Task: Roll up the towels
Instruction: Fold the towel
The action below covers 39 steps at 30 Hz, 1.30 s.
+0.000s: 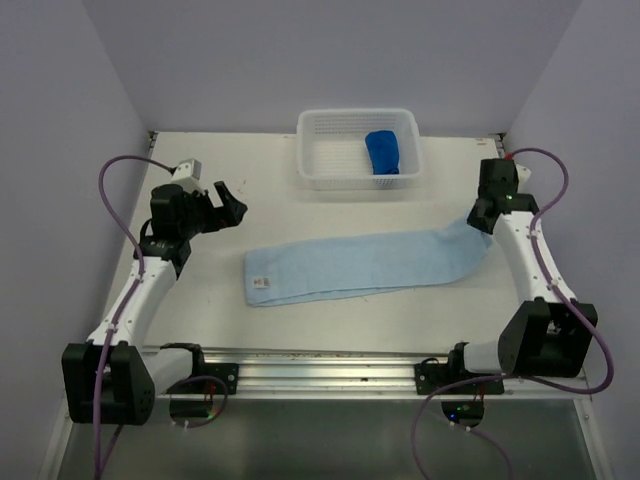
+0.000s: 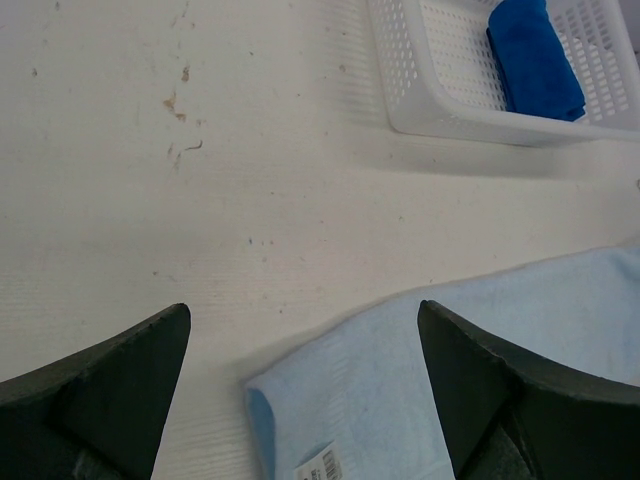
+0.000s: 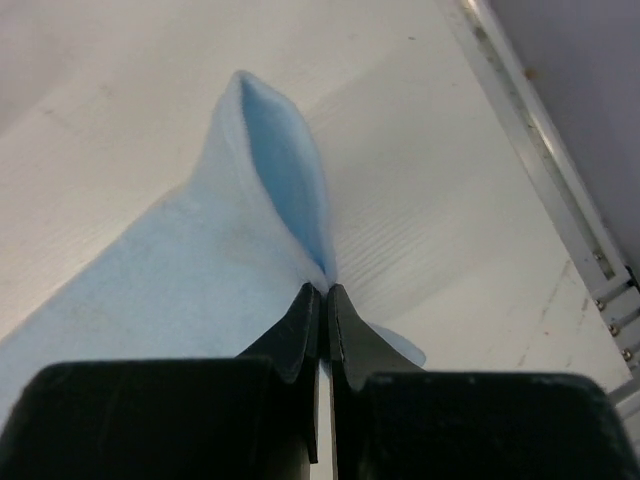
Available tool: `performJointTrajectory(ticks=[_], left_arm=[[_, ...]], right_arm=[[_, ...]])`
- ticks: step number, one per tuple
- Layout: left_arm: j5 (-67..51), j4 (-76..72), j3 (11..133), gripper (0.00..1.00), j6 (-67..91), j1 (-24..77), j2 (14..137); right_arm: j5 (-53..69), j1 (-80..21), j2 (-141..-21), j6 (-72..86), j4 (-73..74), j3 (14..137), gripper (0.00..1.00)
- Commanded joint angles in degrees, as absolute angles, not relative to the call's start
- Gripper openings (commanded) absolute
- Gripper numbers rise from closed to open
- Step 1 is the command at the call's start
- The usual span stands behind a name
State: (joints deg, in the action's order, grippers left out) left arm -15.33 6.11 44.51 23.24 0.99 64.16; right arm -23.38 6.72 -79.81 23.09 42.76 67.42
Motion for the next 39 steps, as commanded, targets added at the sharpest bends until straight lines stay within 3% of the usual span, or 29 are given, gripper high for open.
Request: performJointTrajectory(ticks=[1, 8, 16, 23, 39], left_arm=[[-14.50, 3.77, 44.21, 1.00, 20.57, 1.58, 63.19], [-14.33, 4.31, 43.59, 1.00, 20.57, 1.58, 62.32], [-12.92, 5.10, 43.77, 0.99, 20.21, 1.58, 61.79], [-11.60, 5.54, 43.86, 0.99, 20.04, 1.58, 61.44], [-12.04, 5.63, 43.95, 1.00, 20.65, 1.58, 61.79]], right_arm=[[-18.28, -1.64, -75.15, 19.60, 37.45, 67.23, 0.00], [-15.03, -17.72, -78.92, 23.81, 40.17, 72.68, 0.00], [-13.45, -28.64, -86.38, 31.11, 39.03, 74.97, 0.00], [-14.85, -39.79, -97.71, 33.92, 41.30, 86.71, 0.00], [-12.57, -52.64, -115.75, 38.67, 46.75, 108.62, 0.00]])
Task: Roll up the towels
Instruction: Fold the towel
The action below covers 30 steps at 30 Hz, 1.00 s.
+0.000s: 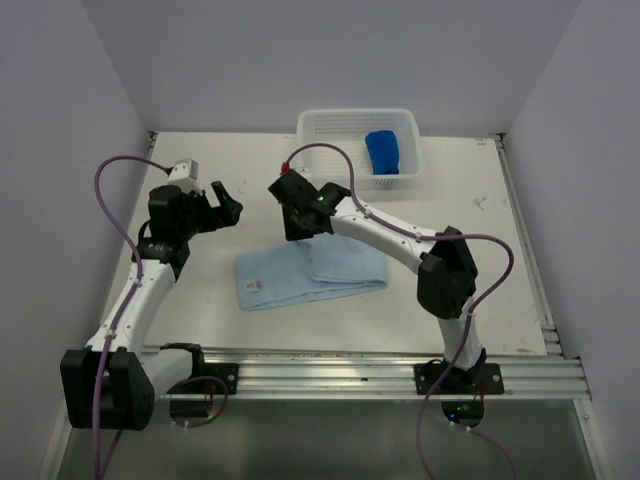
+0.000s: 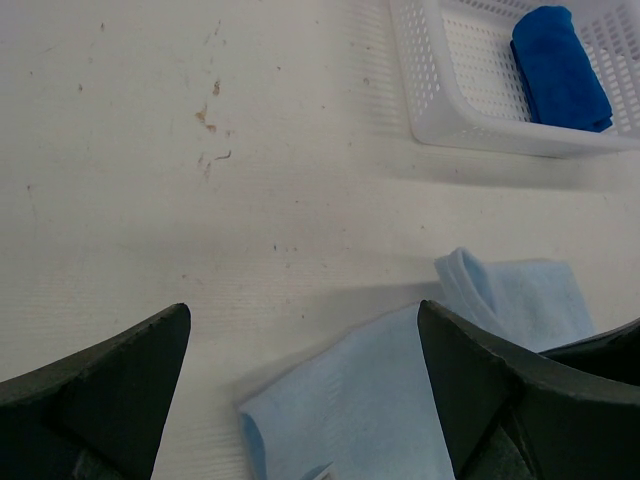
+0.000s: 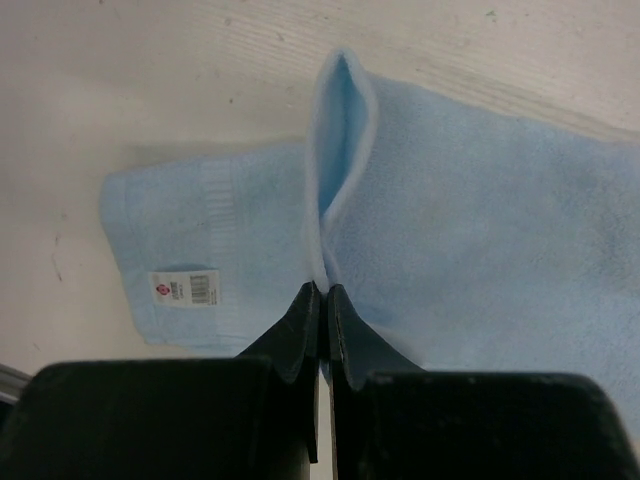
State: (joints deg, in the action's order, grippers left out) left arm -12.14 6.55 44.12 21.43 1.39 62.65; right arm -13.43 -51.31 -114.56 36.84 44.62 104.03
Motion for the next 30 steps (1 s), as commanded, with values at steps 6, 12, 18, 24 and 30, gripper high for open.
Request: performJointTrajectory(ticks=[6, 12, 18, 24, 30], left_arm=[[-11.25, 5.98, 44.03, 1.00, 20.83, 1.58, 61.44], [-9.94, 6.68, 44.21, 0.99, 21.00, 1.58, 61.08], [-8.79, 7.21, 44.56, 1.00, 21.01, 1.58, 61.00], [-7.82, 7.38, 44.56, 1.00, 21.01, 1.58, 60.38], [-7.03, 7.73, 44.47, 1.00, 20.92, 1.58, 60.12]], right_arm=[[-12.66, -54.40, -117.07, 39.98, 48.51, 112.06, 0.00], [-13.97, -55.72, -116.37, 40.96, 50.97, 115.66, 0.00], [-17.14, -56.07, -114.35, 40.43, 53.96, 118.12, 0.00], [-18.11, -56.07, -112.33, 39.29, 55.91, 120.94, 0.00], [-13.19, -57.30, -111.53, 40.43, 53.26, 121.37, 0.00]])
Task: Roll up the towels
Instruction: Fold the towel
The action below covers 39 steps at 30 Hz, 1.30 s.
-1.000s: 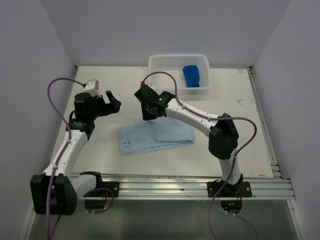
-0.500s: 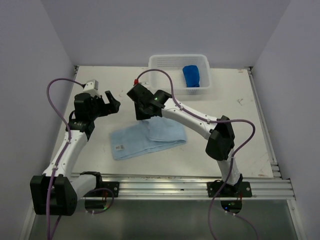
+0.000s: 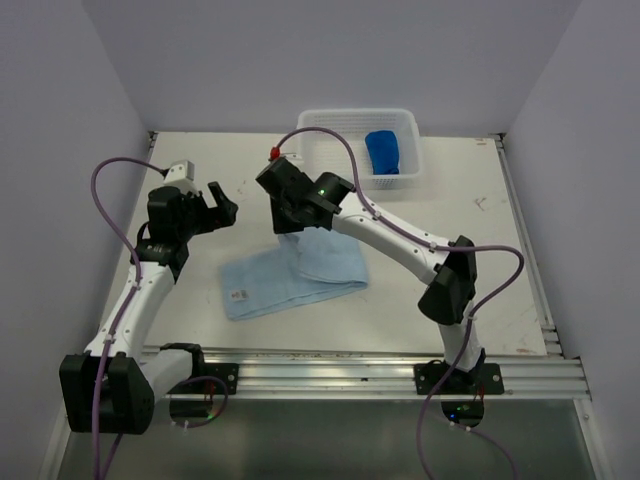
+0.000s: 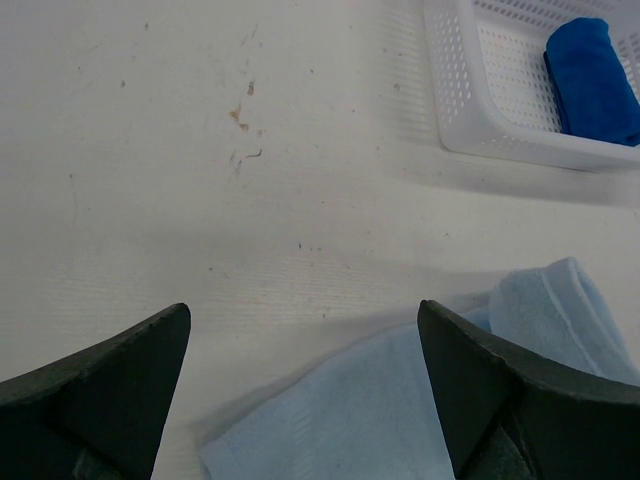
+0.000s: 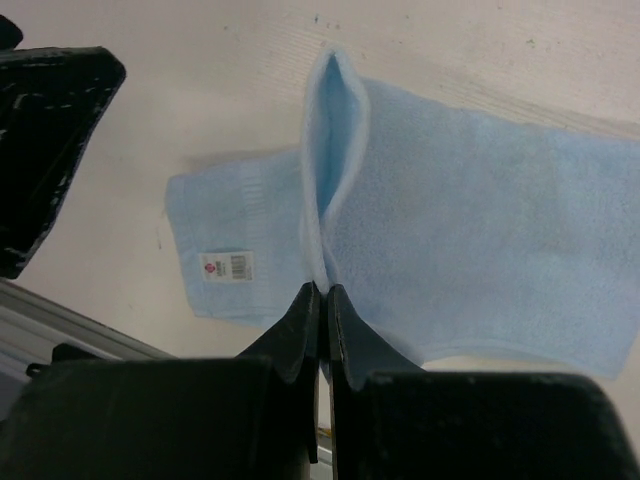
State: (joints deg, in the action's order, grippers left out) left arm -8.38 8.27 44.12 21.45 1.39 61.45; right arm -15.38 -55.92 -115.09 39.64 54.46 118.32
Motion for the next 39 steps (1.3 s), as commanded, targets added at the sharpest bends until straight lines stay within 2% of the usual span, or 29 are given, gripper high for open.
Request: performJointTrajectory(ticks=[1, 6, 15, 23, 24, 27, 28, 29, 30, 34, 39], left_arm=[[-6.94, 7.65, 44.47, 1.00, 20.92, 1.58, 60.03], [-6.77, 7.73, 44.56, 1.00, 20.92, 1.58, 60.12], [-5.80, 8.17, 44.56, 0.99, 20.83, 1.58, 60.12], [2.36, 10.19, 45.09, 1.00, 22.41, 1.58, 58.10], [2.81, 10.54, 45.09, 1.00, 22.41, 1.58, 58.18], [3.43, 10.81, 45.35, 1.00, 22.41, 1.58, 58.27], [3.51, 10.98, 45.44, 1.00, 22.41, 1.58, 58.27], [4.04, 11.07, 45.44, 1.00, 22.41, 1.58, 58.18], [4.39, 11.25, 45.44, 1.00, 22.50, 1.58, 57.92], [7.11, 11.43, 45.18, 0.99, 22.76, 1.58, 55.73], [6.68, 11.25, 45.26, 0.99, 22.76, 1.58, 56.25]], right_arm=[[-13.10, -57.57, -111.79, 40.52, 53.35, 122.33, 0.00], [-11.08, -60.11, -115.04, 41.13, 52.74, 123.75, 0.00], [-5.80, -61.87, -120.40, 43.85, 45.18, 117.42, 0.00], [-2.29, -62.40, -122.43, 45.00, 39.75, 115.41, 0.00], [-0.28, -62.40, -122.52, 45.26, 38.07, 114.70, 0.02], [3.33, -62.40, -122.34, 46.67, 31.65, 111.45, 0.16], [3.86, -62.40, -122.52, 47.02, 30.86, 110.84, 0.21], [4.22, -62.40, -122.69, 47.11, 30.07, 110.66, 0.31], [4.39, -62.32, -122.78, 47.11, 29.80, 110.74, 0.34], [5.10, -61.09, -121.65, 47.37, 28.83, 110.31, 0.38], [3.78, -57.05, -114.55, 47.29, 28.65, 104.44, 0.37]])
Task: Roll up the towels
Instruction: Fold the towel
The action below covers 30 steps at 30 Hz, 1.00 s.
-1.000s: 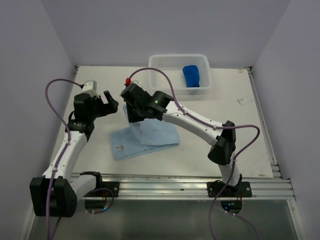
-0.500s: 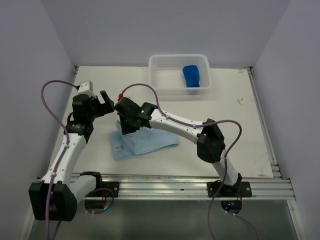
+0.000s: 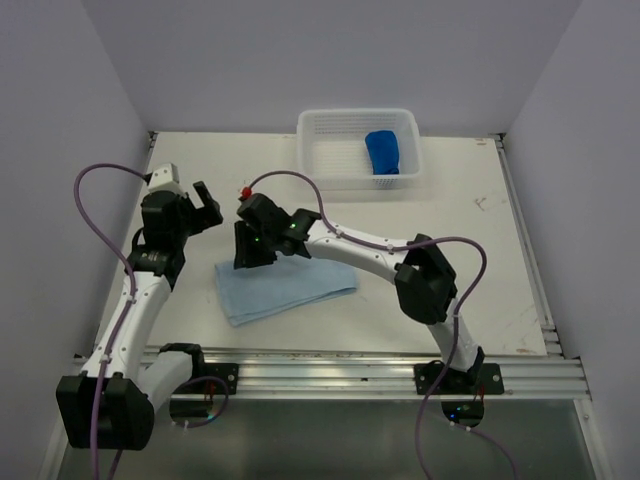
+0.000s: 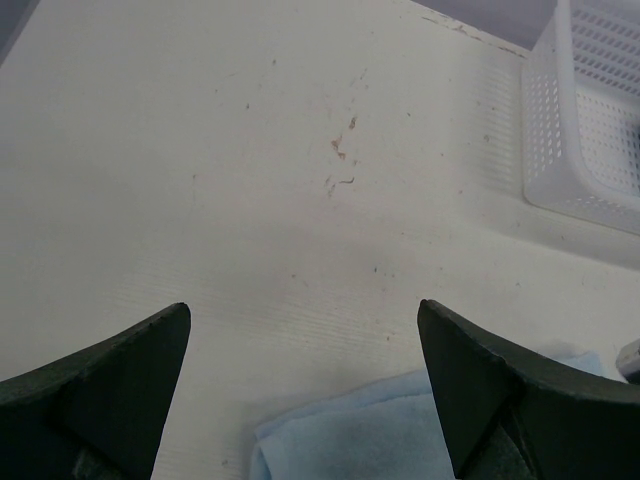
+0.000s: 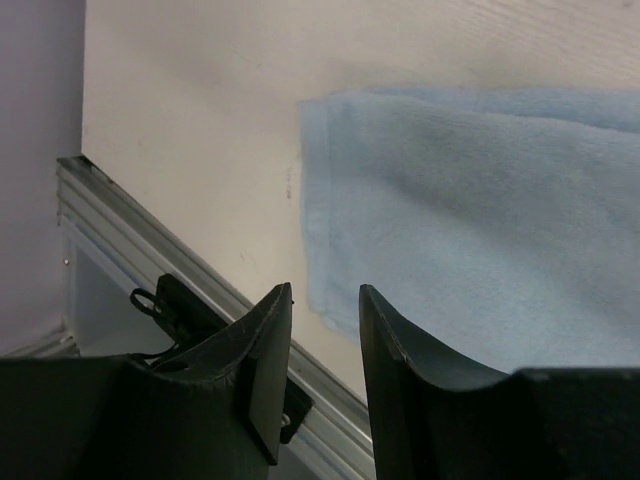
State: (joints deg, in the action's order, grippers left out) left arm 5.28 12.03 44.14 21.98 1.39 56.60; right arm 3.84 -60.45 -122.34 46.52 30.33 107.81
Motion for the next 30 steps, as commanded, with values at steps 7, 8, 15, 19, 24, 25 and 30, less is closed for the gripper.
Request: performJointTrajectory(ticks=[7, 8, 15, 19, 24, 25, 30], left_arm=[[0.89, 9.06, 44.21, 1.00, 22.33, 1.58, 57.30], [0.36, 8.79, 44.21, 0.99, 22.24, 1.58, 57.57], [-7.20, 6.86, 43.33, 1.00, 22.06, 1.58, 59.76], [-8.97, 6.15, 42.98, 1.00, 21.97, 1.58, 60.55], [-8.78, 6.59, 42.54, 1.00, 22.85, 1.58, 61.43], [-9.14, 6.50, 42.54, 1.00, 22.94, 1.58, 61.78], [-10.28, 6.24, 42.63, 1.00, 22.76, 1.58, 63.10]], right_arm=[[0.09, -45.20, -99.79, 44.39, 28.83, 84.58, 0.36], [-0.87, -44.04, -98.19, 43.51, 28.65, 82.20, 0.35], [-5.62, -37.27, -89.30, 38.85, 30.59, 66.29, 0.33], [-4.84, -35.86, -89.38, 38.32, 28.48, 62.14, 0.34], [-2.37, -35.60, -91.76, 37.79, 27.42, 60.91, 0.35], [-2.03, -35.60, -91.50, 37.71, 26.73, 60.13, 0.37], [-0.26, -35.60, -89.04, 39.72, 20.83, 54.50, 0.45]])
